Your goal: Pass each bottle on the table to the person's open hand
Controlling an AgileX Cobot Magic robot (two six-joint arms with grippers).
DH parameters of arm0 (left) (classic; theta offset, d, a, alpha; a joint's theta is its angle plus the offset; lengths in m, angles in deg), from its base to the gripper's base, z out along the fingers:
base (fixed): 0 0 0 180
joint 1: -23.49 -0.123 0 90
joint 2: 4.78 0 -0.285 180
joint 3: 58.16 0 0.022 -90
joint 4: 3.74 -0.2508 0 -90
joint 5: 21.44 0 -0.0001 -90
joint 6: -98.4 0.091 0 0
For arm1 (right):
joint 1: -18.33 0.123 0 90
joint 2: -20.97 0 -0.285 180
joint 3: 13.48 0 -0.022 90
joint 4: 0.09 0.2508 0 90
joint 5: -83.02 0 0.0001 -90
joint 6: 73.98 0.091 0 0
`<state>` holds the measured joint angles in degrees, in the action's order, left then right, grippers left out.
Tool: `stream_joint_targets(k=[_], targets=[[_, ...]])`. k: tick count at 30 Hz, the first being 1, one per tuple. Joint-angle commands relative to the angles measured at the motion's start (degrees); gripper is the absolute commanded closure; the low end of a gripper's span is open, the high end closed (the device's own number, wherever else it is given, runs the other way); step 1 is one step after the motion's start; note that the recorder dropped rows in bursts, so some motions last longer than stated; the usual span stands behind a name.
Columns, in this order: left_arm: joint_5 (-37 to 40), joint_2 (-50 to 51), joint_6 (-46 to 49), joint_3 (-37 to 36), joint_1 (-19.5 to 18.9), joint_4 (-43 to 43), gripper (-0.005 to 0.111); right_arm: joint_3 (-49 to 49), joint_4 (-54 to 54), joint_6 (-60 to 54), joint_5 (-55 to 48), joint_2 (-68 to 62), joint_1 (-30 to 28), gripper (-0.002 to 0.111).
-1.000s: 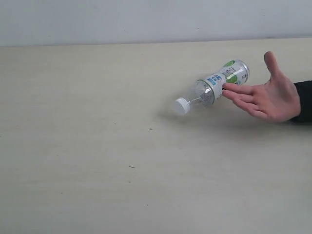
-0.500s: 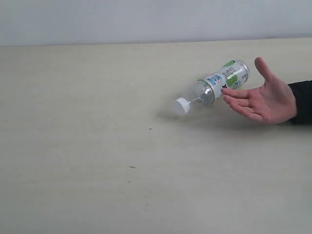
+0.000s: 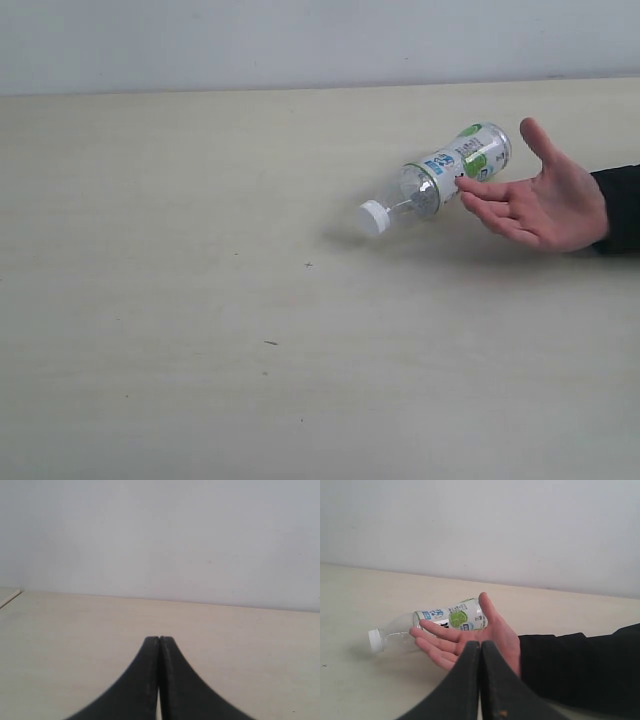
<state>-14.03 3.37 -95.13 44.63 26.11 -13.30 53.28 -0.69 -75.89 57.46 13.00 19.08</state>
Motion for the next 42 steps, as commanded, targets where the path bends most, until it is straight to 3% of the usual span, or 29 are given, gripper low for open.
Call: stream_joint_targets(k=[1,29,32,42], targets=[[-0.06,-0.37,-0.30,-0.01,0.32,-0.40,0.106,0.07,0.21,-0.16,1.04,0.18,-0.05,0.108],[-0.06,-0.37,-0.30,-0.01,0.32,-0.40,0.106,0.07,0.21,0.15,1.04,0.18,-0.05,0.108],[-2.65,-0.37,-0.84,-0.01,0.32,-0.04,0.106,0.07,0.21,0.15,1.04,0.18,-0.05,0.108],[-29.22,-0.37,-34.22,-0.01,0.32,0.87,0.106,0.07,0.21,0.15,1.04,0.18,-0.05,0.108]])
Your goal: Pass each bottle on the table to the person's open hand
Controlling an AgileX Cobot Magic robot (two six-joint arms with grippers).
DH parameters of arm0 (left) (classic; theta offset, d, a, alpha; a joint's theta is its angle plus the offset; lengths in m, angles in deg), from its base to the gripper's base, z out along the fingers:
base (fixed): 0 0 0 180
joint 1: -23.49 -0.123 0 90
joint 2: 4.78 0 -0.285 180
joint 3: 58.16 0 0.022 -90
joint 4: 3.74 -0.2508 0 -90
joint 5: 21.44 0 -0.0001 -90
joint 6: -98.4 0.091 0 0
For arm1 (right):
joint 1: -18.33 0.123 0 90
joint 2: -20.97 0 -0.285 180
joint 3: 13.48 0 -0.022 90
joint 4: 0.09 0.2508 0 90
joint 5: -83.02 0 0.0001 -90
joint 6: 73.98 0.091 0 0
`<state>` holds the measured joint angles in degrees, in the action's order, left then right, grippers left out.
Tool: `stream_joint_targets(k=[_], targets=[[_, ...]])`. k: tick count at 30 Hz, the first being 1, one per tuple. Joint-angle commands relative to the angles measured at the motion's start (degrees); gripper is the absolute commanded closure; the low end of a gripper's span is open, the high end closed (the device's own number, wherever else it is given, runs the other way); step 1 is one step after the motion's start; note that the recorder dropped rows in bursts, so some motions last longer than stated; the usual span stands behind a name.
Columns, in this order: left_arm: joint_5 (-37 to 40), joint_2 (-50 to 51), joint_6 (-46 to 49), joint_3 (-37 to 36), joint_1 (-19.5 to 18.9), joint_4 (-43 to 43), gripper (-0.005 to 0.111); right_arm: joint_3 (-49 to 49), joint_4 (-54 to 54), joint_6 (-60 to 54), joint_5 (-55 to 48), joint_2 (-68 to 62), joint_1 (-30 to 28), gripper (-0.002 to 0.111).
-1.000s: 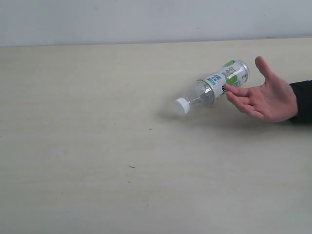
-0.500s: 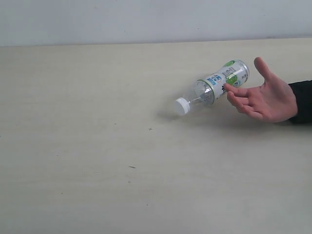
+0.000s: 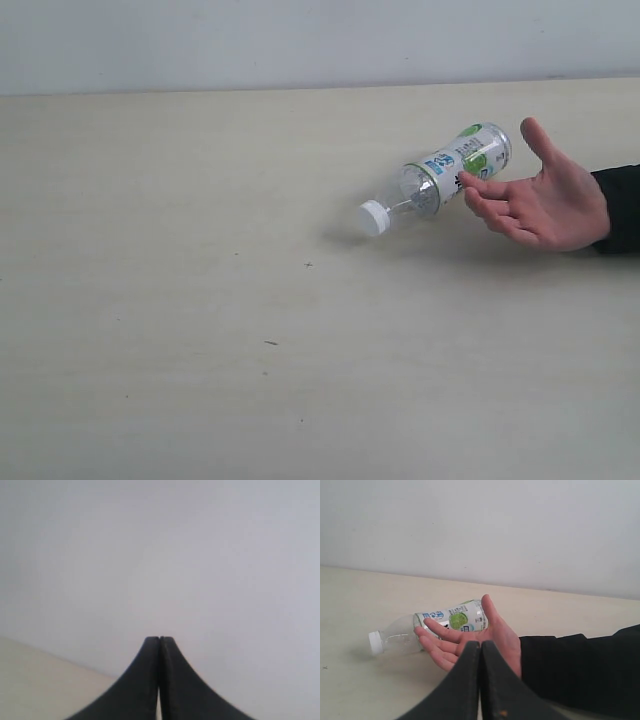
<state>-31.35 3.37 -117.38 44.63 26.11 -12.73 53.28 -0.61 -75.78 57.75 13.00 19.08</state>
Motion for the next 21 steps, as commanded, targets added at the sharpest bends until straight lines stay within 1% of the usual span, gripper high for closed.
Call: stream_joint_targets(k=[1,2,5,8,11,13,15,17,21], targets=[[-14.68,-0.37,-11.18,-0.01,0.32,0.30,0.106,0.07,0.13,0.04,0.76,0.18,-0.05,0.108],[-18.45,-0.37,-10.25,-0.01,0.32,-0.41,0.106,0.07,0.13,0.04,0.76,0.18,-0.05,0.108],[-23.44,-0.37,-7.94,-0.01,0.32,-0.80,0.106,0.07,0.13,0.04,0.76,0.18,-0.05,0.108],[-21.97,-0.37,-7.56,-0.01,0.32,-0.80,0.106,0.07,0.13,0.04,0.76,0.18,-0.05,0.108],[-20.41,-0.37,-3.71,-0.01,0.20,-1.05,0.106,0.07,0.13,0.04,0.76,0.18,-0.05,0.108],[-22.45,0.91,-2.99,-0.01,0.09,-1.60,0.106,0.07,0.13,0.03,0.87,0.18,-0.05,0.108],[-26.45,4.97,1.00,-0.01,-0.18,-1.47,0.106,0.07,0.13,0.03,0.87,0.18,-0.05,0.108],[-28.50,11.61,4.16,1.19,-0.42,0.35,0.106,0.07,0.13,0.03,0.87,0.18,-0.05,0.108],[-30.74,28.76,4.27,9.69,-0.46,-0.95,0.106,0.07,0.13,0.03,0.87,0.18,-0.05,0.108]])
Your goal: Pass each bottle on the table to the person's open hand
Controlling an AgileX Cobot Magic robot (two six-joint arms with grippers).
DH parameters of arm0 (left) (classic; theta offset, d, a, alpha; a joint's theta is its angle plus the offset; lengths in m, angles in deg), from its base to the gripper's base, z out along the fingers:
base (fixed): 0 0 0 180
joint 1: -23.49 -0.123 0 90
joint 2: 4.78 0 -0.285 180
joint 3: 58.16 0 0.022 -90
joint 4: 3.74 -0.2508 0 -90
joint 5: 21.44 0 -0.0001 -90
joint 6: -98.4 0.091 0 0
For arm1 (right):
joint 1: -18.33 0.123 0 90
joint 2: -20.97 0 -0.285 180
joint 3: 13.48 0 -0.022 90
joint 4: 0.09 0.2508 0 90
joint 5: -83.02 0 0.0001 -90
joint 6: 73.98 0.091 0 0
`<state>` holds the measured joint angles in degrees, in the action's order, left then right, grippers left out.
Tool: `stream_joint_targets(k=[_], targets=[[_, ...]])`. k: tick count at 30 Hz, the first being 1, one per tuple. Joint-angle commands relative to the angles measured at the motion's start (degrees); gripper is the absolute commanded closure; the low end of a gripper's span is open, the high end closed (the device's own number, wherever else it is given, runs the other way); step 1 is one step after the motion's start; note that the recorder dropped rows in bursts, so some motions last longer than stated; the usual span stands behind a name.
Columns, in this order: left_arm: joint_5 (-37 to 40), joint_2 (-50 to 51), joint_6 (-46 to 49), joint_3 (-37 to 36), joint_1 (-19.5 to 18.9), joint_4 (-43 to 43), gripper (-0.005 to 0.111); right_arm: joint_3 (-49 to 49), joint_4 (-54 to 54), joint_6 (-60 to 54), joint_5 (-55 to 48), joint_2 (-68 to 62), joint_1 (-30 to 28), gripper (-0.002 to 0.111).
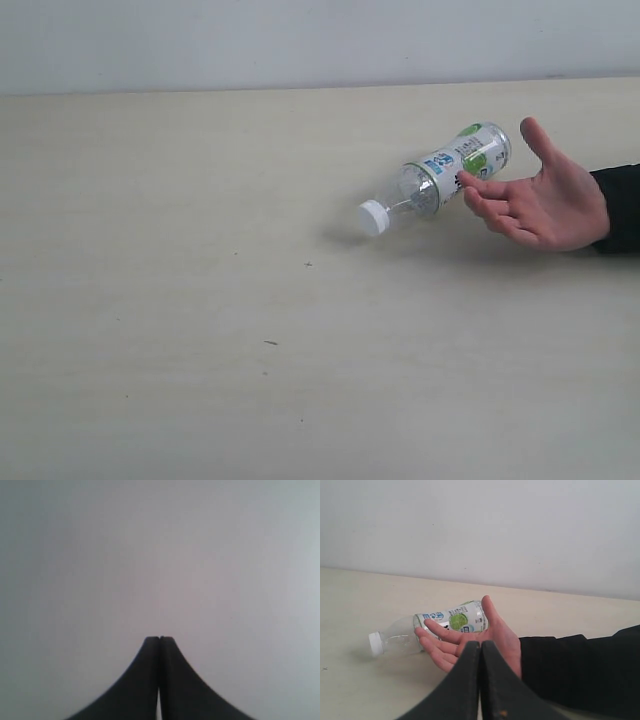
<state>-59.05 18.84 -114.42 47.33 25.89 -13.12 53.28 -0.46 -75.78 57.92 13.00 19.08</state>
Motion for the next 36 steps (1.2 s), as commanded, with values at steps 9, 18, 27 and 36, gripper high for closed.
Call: stream_joint_targets(k=[9,18,27,36], targets=[[28.62,53.51,6.22,44.97,0.01,-27.43,0.107,0.07,-0.01,0.03,0.70,0.18,-0.05,0.108],[76.83,72.05,14.71,73.66,5.31,-36.51,0.107,0.07,0.37,0.03,-0.04,0.18,-0.05,0.108],[81.45,87.33,58.80,89.53,19.95,16.01,0.107,0.07,0.37,0.03,-0.04,0.18,-0.05,0.108],[86.81,98.93,84.66,96.11,29.24,40.47,0.104,0.07,0.37,0.03,-0.04,0.18,-0.05,0.108]])
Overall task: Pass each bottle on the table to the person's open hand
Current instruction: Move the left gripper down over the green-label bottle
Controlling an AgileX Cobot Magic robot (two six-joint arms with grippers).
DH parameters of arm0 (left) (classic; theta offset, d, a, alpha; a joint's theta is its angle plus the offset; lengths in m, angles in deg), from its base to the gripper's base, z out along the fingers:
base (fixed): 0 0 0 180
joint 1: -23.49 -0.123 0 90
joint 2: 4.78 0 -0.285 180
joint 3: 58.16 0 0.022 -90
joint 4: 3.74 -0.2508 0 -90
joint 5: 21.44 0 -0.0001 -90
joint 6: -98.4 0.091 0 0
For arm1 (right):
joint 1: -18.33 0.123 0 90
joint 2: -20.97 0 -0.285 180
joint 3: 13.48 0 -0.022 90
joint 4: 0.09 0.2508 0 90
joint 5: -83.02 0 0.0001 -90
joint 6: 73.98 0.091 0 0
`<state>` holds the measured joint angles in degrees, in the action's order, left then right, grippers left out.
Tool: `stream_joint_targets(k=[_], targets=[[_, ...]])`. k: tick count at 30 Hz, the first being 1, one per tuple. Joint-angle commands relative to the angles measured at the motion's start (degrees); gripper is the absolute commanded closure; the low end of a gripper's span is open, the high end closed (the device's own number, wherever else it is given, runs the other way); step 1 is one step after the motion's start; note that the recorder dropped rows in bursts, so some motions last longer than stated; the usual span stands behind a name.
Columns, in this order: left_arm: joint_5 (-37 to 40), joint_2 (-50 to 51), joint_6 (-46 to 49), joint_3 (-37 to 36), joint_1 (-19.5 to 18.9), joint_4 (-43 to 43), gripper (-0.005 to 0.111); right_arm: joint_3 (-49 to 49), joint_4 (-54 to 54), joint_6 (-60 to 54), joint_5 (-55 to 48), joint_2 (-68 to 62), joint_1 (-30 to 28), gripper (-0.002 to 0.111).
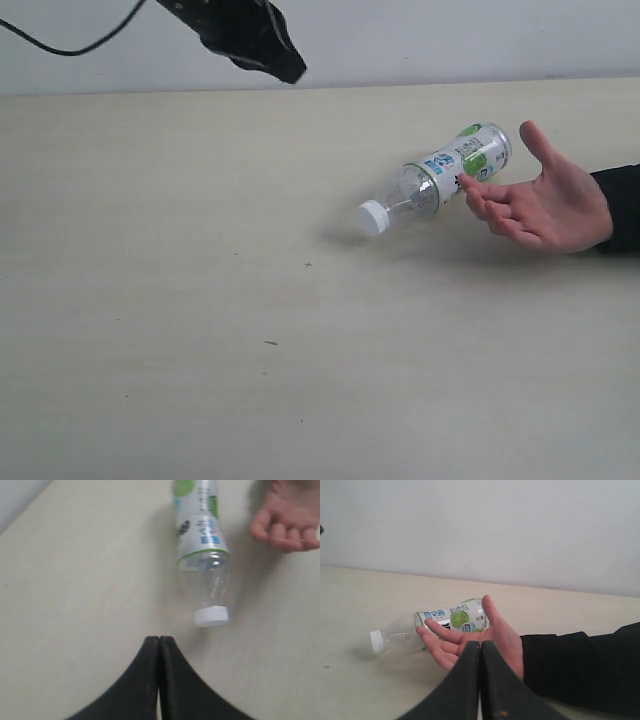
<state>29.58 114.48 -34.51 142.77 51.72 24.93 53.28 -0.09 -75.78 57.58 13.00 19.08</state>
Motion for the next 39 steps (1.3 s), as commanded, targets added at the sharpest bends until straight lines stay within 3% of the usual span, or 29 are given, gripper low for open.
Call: stream_joint_targets(k=[1,3,5,7,13,21,32,39], targets=[[-3.01,4.04,4.74,0.67,4.25,2.30,0.099,0.07,0.00,0.03,0.29,0.18,-0.05,0.108],[-5.07,6.06,4.74,0.67,6.44,1.90,0.071,0.07,0.00,0.03,0.29,0.18,-0.05,0.108],[-5.00,8.15,4.74,0.67,8.45,1.90,0.034,0.07,0.00,0.03,0.29,0.18,-0.05,0.108],[-7.35,9.88,4.74,0.67,10.04,1.15,0.025,0.07,0.00,0.03,0.29,0.18,-0.05,0.108],[-17.78,12.61,2.35,0.67,11.88,-1.89,0.026,0.07,0.00,0.03,0.29,0.18,-0.05,0.108],[-22.15,15.48,1.95,0.67,11.88,0.68,0.026,0.07,0.00,0.03,0.29,0.18,-0.05,0.108],[-23.60,17.94,1.95,0.81,11.88,3.39,0.026,0.07,0.00,0.03,0.29,0.18,-0.05,0.108],[-23.05,19.30,1.95,4.66,11.88,6.91,0.026,0.07,0.00,0.03,0.29,0.18,-0.05,0.108]])
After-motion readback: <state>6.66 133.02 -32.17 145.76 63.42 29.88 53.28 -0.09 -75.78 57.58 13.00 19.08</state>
